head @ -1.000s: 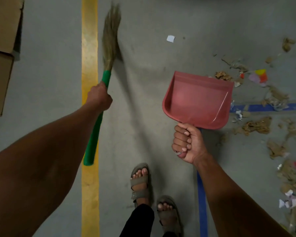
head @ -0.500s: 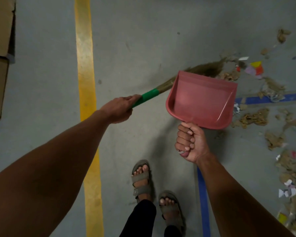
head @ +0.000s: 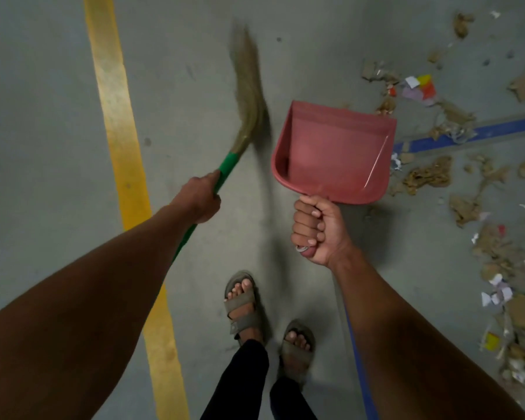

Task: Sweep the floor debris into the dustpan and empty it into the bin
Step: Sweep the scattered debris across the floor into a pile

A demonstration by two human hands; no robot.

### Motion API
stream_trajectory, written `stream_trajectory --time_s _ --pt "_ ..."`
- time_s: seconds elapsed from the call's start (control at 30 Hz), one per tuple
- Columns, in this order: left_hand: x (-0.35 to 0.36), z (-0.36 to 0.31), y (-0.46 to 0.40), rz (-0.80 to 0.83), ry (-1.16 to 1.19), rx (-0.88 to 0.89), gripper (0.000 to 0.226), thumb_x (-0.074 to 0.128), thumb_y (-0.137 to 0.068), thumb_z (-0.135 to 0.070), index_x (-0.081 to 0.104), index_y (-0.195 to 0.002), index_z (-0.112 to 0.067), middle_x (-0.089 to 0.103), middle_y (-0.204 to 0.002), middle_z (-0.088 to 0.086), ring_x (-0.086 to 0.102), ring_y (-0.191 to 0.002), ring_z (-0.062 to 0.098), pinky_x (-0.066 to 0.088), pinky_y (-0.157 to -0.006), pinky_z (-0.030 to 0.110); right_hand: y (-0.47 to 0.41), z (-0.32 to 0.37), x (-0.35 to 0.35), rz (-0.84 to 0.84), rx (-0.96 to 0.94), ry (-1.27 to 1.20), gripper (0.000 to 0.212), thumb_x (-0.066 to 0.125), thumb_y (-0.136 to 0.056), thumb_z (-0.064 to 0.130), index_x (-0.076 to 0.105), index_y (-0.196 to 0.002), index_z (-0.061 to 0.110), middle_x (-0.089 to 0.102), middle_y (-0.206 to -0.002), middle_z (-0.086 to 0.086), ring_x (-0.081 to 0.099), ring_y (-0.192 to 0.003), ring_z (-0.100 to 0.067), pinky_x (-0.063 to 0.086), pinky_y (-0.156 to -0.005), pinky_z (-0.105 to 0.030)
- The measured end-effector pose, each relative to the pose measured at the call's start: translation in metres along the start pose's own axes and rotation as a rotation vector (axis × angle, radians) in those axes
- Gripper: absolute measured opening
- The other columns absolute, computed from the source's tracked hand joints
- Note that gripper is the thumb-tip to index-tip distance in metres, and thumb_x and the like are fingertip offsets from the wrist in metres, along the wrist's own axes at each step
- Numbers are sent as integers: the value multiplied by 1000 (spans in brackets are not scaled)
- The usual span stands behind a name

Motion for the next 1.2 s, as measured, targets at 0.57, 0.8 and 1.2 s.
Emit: stream_trajectory --time_s 0.57,0.8,1.2 --pt "32 -82 75 -174 53 165 69 61 -96 -19 33 -159 -22 65 -128 24 63 -111 44 52 -92 44 144 15 -57 -45 -151 -79 40 44 -97 22 36 -57 24 24 -38 9 19 -28 -6 19 -32 -18" --pt "100 -156 111 115 -99 -11 54 53 -95 -22 42 -148 -26 63 -114 21 65 -94 38 49 -72 35 213 5 -90 -1 -217 -131 36 53 -91 22 38 -57 24 22 -39 10 16 -30 -7 24 -32 -19" --pt "154 -302 169 187 -11 491 72 55 -98 -19 22 -162 -22 50 -129 16 60 -104 37 45 -87 37 314 -10 -135 -69 -341 -218 39 42 -97 24 40 -57 23 18 -41 10 14 -31 -7 21 -33 -18"
Point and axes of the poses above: each hand's wrist, its own y-axis away from the middle knuckle, its own x-axis out of the palm, z = x × y, the point moved 3 cm from there along -y, towards the middle knuckle
